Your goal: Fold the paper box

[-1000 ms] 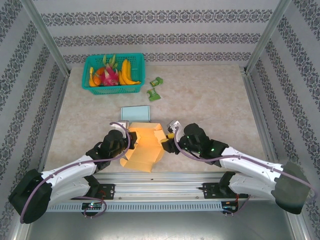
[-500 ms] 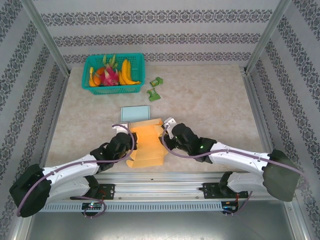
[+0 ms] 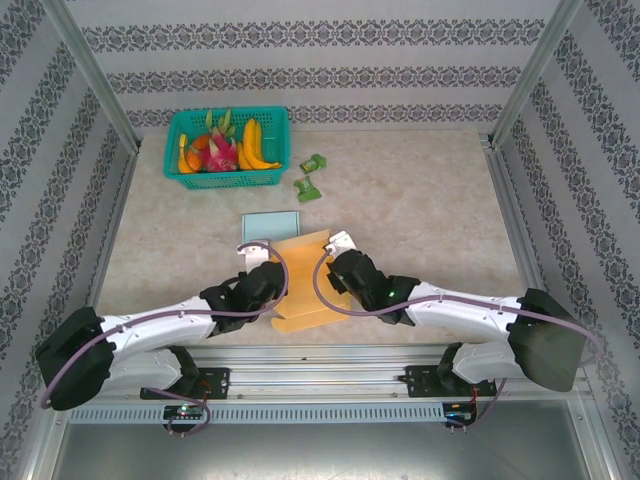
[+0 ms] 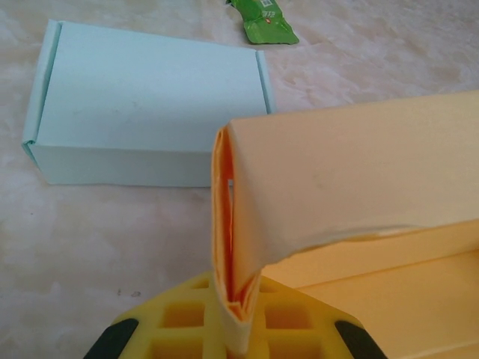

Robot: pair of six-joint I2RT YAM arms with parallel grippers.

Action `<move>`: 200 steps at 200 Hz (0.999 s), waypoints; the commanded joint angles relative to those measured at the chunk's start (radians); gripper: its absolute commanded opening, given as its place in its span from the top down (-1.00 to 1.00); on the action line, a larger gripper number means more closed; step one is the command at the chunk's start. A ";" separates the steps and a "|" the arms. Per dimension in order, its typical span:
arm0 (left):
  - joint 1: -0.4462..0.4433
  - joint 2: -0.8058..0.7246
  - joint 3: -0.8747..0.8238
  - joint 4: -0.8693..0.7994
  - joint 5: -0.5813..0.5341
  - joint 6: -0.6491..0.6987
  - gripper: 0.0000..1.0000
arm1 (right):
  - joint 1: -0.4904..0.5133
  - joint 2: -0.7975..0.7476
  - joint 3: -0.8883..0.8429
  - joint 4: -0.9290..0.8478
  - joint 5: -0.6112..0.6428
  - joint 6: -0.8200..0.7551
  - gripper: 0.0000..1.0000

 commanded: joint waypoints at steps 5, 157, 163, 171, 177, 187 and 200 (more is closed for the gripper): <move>-0.037 0.034 0.071 -0.122 -0.084 -0.094 1.00 | 0.008 0.030 0.010 0.018 0.131 -0.008 0.66; -0.152 0.112 0.210 -0.470 -0.342 -0.399 1.00 | -0.095 0.076 -0.051 0.090 0.271 0.069 0.79; -0.152 0.115 0.211 -0.468 -0.342 -0.399 1.00 | -0.103 0.069 -0.064 0.124 0.208 0.058 0.77; -0.151 0.119 0.213 -0.469 -0.340 -0.399 1.00 | -0.118 0.054 -0.089 0.174 0.102 0.055 0.75; -0.152 0.122 0.214 -0.468 -0.340 -0.401 1.00 | -0.126 0.042 -0.106 0.204 0.042 0.054 0.73; -0.151 0.126 0.211 -0.468 -0.340 -0.404 1.00 | -0.134 0.016 -0.135 0.251 -0.065 0.049 0.66; -0.152 0.129 0.212 -0.464 -0.337 -0.406 1.00 | -0.136 -0.015 -0.145 0.252 -0.160 0.031 0.51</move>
